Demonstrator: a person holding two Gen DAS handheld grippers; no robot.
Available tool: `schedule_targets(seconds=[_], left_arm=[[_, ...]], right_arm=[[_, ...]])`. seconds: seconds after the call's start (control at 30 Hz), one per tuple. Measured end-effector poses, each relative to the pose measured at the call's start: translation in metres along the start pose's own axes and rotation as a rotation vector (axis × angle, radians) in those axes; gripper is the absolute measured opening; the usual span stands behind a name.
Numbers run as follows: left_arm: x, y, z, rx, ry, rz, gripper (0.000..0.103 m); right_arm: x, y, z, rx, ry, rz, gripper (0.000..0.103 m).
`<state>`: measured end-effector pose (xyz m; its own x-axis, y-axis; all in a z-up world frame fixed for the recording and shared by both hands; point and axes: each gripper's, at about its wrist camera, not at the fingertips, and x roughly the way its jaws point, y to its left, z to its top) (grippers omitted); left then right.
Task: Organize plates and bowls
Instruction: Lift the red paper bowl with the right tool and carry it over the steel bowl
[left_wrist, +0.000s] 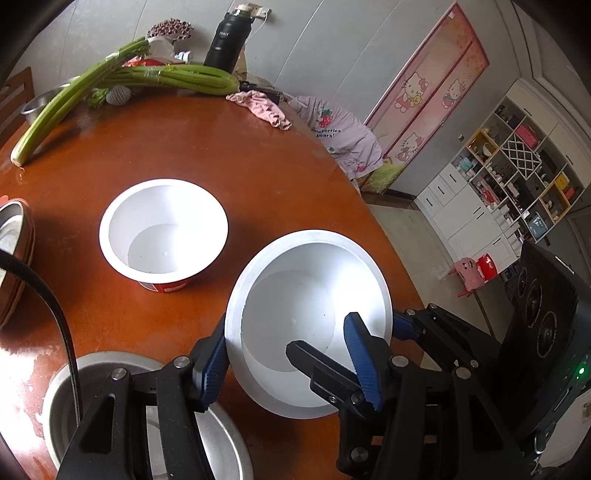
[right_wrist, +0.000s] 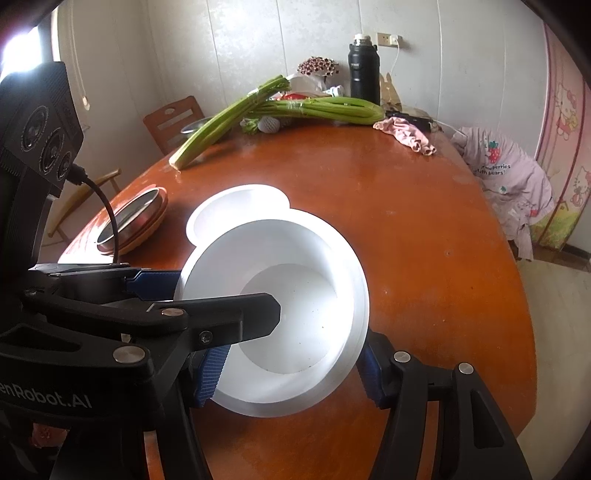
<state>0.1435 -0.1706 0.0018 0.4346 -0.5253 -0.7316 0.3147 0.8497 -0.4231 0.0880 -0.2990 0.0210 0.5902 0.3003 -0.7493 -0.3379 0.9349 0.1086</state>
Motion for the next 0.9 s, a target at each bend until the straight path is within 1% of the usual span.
schedule_targets(seconds=[0.3, 0.5, 0.57, 0.73, 0.9], left_arm=[[-0.030, 0.006, -0.007, 0.006, -0.064, 0.002, 0.059], [-0.056, 0.017, -0.015, -0.003, -0.114, 0.023, 0.059], [-0.064, 0.021, -0.018, -0.002, -0.126, 0.041, 0.059], [-0.083, 0.036, -0.031, -0.023, -0.151, 0.062, 0.059], [-0.098, 0.050, -0.044, -0.048, -0.167, 0.087, 0.059]], right_arm=[[-0.018, 0.025, 0.005, -0.045, -0.042, -0.005, 0.064], [-0.026, 0.049, 0.008, -0.083, -0.062, 0.009, 0.064], [-0.026, 0.059, 0.009, -0.096, -0.066, 0.014, 0.064], [-0.024, 0.080, 0.009, -0.121, -0.070, 0.046, 0.064], [-0.019, 0.102, 0.004, -0.143, -0.048, 0.082, 0.064]])
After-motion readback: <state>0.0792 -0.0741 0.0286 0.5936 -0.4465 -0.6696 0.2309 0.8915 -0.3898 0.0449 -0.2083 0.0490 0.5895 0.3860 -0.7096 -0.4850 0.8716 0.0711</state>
